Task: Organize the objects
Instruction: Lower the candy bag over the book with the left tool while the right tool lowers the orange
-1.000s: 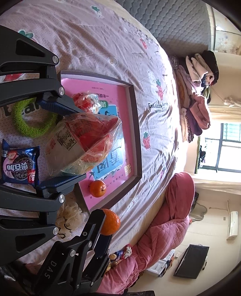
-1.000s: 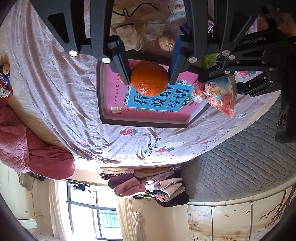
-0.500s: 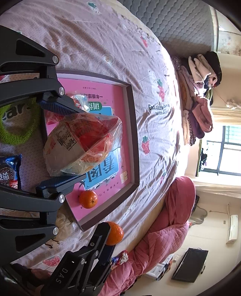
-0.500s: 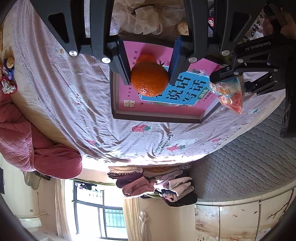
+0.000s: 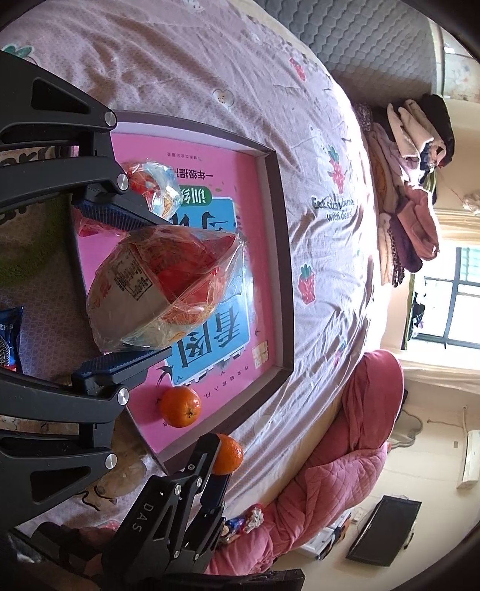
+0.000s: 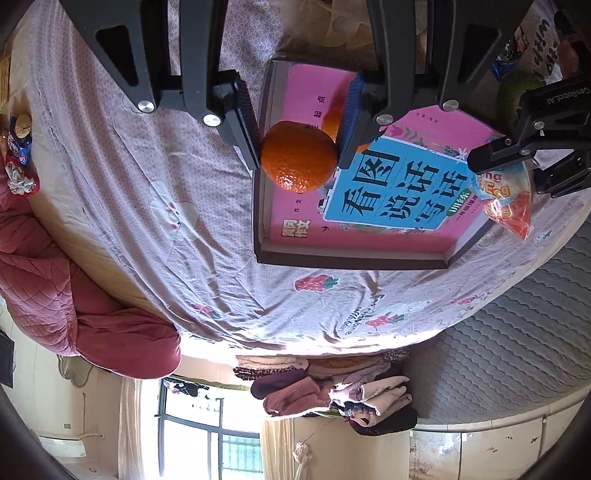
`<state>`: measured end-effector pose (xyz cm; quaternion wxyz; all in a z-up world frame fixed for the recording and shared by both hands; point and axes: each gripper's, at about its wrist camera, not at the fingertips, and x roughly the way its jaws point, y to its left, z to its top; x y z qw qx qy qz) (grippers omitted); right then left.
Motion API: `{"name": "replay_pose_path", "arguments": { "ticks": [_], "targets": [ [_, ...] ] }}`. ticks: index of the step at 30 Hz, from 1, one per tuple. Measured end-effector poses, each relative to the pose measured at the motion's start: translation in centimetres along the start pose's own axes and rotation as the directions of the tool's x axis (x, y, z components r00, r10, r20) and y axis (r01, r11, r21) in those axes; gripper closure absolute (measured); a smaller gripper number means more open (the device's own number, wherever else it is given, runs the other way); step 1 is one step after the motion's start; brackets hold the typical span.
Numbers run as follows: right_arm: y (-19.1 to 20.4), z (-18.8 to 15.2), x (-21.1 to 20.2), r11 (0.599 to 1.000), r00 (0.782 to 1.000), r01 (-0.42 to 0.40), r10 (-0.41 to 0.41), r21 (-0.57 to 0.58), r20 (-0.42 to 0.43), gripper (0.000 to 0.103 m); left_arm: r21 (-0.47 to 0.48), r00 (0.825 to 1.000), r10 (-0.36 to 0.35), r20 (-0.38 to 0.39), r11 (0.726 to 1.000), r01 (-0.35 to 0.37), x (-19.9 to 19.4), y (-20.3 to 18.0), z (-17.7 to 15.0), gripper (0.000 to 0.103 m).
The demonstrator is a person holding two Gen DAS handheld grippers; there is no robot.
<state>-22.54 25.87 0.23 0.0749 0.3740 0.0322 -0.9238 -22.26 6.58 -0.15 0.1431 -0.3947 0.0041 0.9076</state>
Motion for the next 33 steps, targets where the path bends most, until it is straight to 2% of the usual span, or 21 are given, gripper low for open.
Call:
{"name": "replay_pose_path", "arguments": {
  "ticks": [9,20,25,33],
  "targets": [
    [0.2,-0.5,1.3,1.000,0.999,0.006,-0.007,-0.019,-0.044,0.062,0.014,0.999,-0.004,-0.044,1.000,0.004,1.6,-0.2,-0.8,0.044],
    [0.3,-0.1,1.9,0.999,0.999,0.016,-0.017,-0.030,-0.042,0.062,0.013,0.997,0.008,-0.073,1.000,-0.007,2.7,0.3,-1.1,0.044],
    [1.1,0.3,2.0,0.996,0.999,0.037,-0.038,-0.083,-0.022,0.062,0.013,0.996,0.013,-0.087,1.000,-0.012,3.2,0.4,-1.3,0.044],
    [0.6,1.3,3.1,0.999,0.999,-0.009,0.007,-0.051,-0.037,0.062,0.006,0.995,0.016,-0.094,1.000,-0.015,3.5,0.7,-1.3,0.044]
  ]
}}
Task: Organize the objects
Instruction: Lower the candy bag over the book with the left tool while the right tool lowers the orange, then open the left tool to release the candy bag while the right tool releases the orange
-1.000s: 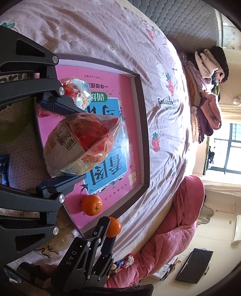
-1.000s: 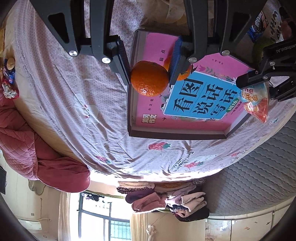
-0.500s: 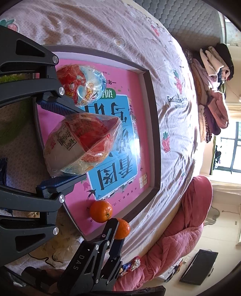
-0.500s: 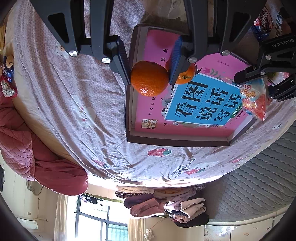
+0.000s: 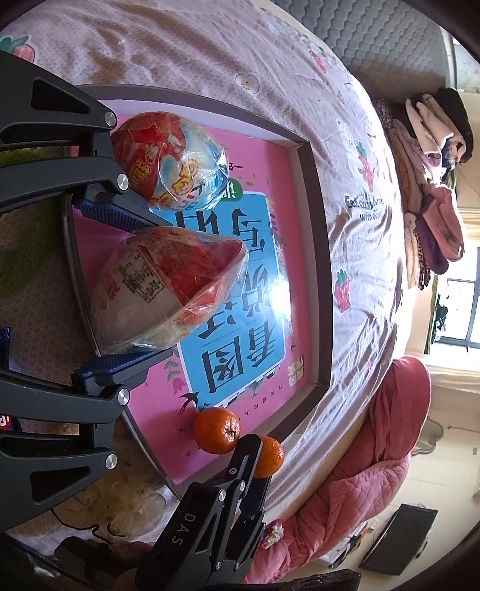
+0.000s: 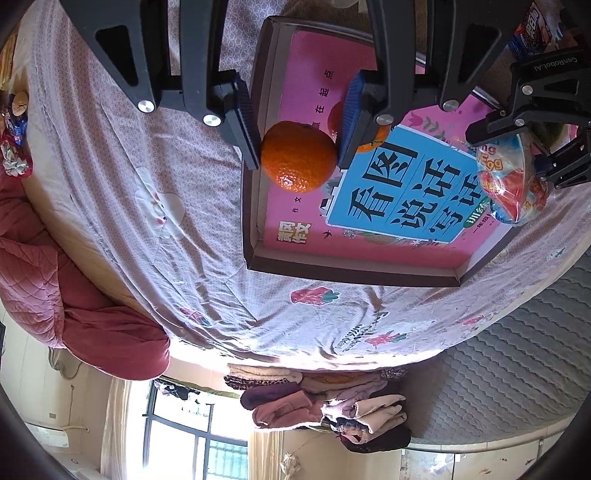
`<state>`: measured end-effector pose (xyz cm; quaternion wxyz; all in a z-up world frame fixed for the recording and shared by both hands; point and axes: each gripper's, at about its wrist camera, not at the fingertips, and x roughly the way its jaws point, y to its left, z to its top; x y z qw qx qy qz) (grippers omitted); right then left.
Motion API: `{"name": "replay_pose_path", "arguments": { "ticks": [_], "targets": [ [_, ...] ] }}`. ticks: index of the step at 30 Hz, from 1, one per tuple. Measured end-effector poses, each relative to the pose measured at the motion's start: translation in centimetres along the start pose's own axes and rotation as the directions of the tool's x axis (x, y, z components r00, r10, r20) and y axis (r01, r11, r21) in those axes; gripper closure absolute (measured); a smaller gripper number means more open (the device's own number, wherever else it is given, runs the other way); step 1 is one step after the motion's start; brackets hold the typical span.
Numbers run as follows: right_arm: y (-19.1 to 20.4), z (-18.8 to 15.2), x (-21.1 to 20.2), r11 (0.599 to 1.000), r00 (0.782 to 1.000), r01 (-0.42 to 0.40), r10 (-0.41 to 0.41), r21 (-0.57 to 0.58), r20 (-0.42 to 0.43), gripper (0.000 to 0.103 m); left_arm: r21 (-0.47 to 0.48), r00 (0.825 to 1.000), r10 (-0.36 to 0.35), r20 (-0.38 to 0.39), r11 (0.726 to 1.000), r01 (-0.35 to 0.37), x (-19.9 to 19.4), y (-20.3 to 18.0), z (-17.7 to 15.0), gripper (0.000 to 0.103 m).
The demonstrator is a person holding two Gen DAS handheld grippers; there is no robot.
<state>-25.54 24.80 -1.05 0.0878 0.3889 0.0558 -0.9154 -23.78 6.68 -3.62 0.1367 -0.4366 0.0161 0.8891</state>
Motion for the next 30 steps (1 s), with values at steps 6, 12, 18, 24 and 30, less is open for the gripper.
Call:
{"name": "replay_pose_path", "arguments": {
  "ticks": [6,12,18,24,30],
  "targets": [
    [-0.5,1.0,1.2,0.997,0.997,-0.076,0.077,0.034,-0.026,0.062,-0.002,1.000,-0.004,-0.006,1.000,0.004,0.0,0.1,-0.1,0.044],
    [-1.7,1.6,2.5,0.992,0.994,-0.089,0.094,0.089,-0.054,0.062,-0.010,1.000,-0.001,-0.012,1.000,0.001,0.3,0.3,0.0,0.043],
    [-2.1,1.7,3.1,0.993,0.995,-0.073,0.079,0.097,-0.057,0.062,-0.016,1.000,-0.004,-0.016,1.000,0.004,0.4,0.3,0.0,0.043],
    [-1.7,1.7,2.9,0.996,0.997,-0.047,0.051,0.070,-0.055,0.062,-0.023,1.000,-0.001,-0.020,1.000,0.001,0.4,0.3,0.0,0.043],
    [-1.5,1.7,2.8,0.997,0.997,-0.043,0.046,0.063,-0.060,0.062,-0.027,1.000,0.004,-0.022,1.000,-0.005,0.3,0.5,-0.1,0.043]
  ]
}}
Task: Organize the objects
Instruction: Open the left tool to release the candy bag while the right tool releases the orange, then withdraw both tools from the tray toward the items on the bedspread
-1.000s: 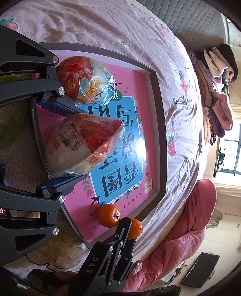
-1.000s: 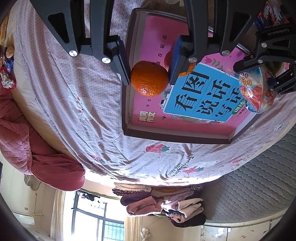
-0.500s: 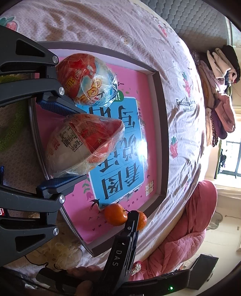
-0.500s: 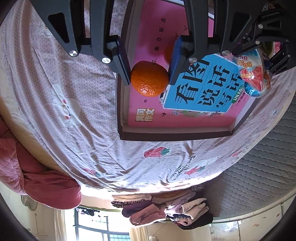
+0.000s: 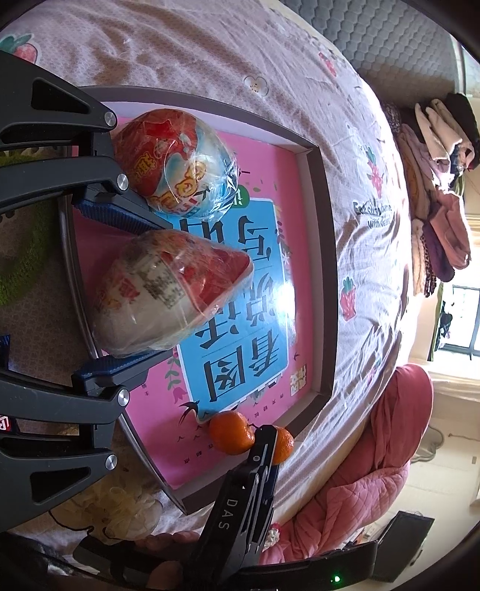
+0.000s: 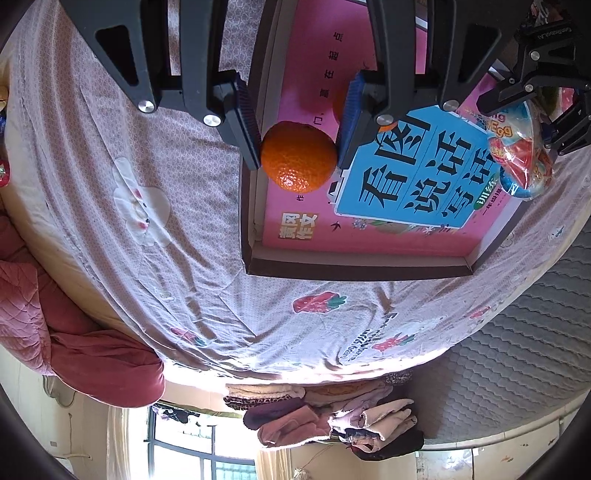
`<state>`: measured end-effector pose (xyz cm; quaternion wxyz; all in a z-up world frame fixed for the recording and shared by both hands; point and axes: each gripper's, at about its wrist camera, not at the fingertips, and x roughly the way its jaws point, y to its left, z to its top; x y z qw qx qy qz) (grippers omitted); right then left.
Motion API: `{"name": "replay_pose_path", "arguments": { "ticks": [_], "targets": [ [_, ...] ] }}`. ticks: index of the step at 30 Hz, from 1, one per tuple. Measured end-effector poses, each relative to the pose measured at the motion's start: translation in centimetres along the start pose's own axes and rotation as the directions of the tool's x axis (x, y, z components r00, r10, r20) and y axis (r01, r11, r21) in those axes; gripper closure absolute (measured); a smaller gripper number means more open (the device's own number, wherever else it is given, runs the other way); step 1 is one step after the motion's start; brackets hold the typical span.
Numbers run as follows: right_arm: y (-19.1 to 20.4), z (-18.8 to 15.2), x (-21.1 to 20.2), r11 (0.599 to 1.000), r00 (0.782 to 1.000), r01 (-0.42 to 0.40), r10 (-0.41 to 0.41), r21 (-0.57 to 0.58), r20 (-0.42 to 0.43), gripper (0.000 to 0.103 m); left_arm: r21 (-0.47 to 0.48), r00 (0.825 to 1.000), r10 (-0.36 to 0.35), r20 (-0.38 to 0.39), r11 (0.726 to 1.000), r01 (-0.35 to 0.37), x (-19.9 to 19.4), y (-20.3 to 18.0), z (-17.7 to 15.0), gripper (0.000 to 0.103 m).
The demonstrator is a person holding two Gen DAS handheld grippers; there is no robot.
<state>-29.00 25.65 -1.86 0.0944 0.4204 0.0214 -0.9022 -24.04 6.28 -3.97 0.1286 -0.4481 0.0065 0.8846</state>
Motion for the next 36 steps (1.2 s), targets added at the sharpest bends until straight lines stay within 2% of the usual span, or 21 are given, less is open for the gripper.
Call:
{"name": "replay_pose_path", "arguments": {
  "ticks": [19,36],
  "targets": [
    [0.0,-0.2,-0.8,1.000,1.000,0.009,-0.009,-0.007,-0.021,0.061,0.005,1.000,0.011,0.004,1.000,-0.011,-0.3,-0.1,0.1,0.043],
    [0.1,0.1,-3.7,1.000,0.999,0.025,-0.025,-0.001,0.031,0.061,-0.009,0.999,0.004,0.049,1.000,-0.004,-3.0,-0.2,0.6,0.043]
  ]
}}
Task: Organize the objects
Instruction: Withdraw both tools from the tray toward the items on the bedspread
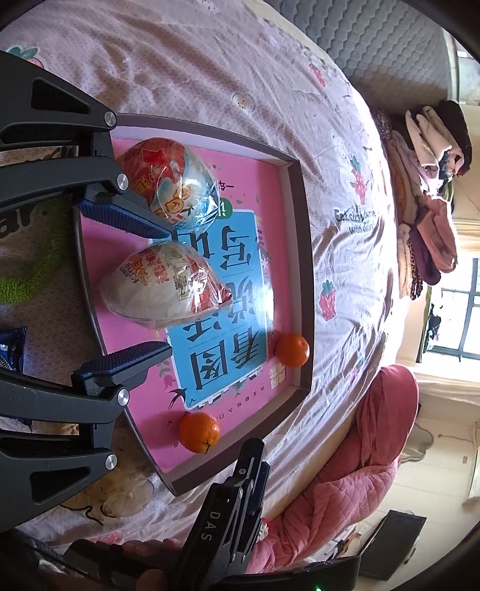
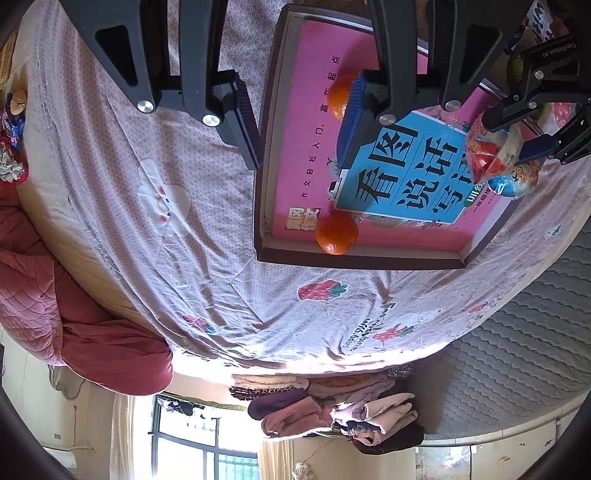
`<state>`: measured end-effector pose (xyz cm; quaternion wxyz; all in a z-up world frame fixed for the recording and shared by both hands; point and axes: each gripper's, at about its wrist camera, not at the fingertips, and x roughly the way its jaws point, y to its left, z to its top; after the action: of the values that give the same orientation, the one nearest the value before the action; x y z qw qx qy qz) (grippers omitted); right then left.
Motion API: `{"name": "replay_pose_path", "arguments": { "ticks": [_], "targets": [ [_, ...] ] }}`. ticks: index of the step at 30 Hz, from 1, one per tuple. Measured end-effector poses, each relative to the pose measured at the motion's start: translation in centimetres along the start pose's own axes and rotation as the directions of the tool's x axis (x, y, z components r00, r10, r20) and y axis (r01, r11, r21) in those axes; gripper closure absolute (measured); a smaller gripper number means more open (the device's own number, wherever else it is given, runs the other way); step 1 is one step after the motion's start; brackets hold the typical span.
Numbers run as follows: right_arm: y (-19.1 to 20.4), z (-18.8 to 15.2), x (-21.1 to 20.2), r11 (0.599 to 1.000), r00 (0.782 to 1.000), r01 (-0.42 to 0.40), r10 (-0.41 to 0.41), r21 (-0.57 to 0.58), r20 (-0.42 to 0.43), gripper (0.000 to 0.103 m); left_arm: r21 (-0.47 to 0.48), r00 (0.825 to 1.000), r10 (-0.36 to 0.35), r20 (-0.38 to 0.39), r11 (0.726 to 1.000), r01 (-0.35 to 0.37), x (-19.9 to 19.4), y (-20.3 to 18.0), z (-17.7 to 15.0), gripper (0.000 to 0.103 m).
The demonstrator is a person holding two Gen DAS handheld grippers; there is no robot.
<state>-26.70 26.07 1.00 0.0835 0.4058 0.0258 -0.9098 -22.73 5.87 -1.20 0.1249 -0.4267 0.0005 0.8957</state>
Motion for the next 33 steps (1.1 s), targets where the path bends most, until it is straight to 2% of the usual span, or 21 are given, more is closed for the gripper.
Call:
{"name": "replay_pose_path", "arguments": {
  "ticks": [10,14,28,33],
  "targets": [
    [1.9,-0.2,-4.2,0.999,0.997,-0.041,0.043,-0.027,0.070,0.060,-0.001,0.998,-0.002,0.063,1.000,0.002,-4.1,-0.4,0.2,0.043],
    [2.4,-0.5,-5.7,0.999,0.995,-0.030,0.034,-0.039,0.098,0.060,-0.011,0.997,-0.003,0.080,1.000,0.004,-5.5,-0.3,0.0,0.043],
    [0.8,-1.9,-8.7,0.999,0.990,-0.032,0.028,0.026,0.139,0.059,-0.018,0.989,0.016,0.148,1.000,-0.014,-9.5,0.0,-0.4,0.043],
    [0.7,-2.2,-9.3,0.999,0.989,-0.034,0.028,0.036,0.146,0.059,-0.025,0.989,0.020,0.147,1.000,-0.017,-10.2,0.3,-0.9,0.043]
  ]
}}
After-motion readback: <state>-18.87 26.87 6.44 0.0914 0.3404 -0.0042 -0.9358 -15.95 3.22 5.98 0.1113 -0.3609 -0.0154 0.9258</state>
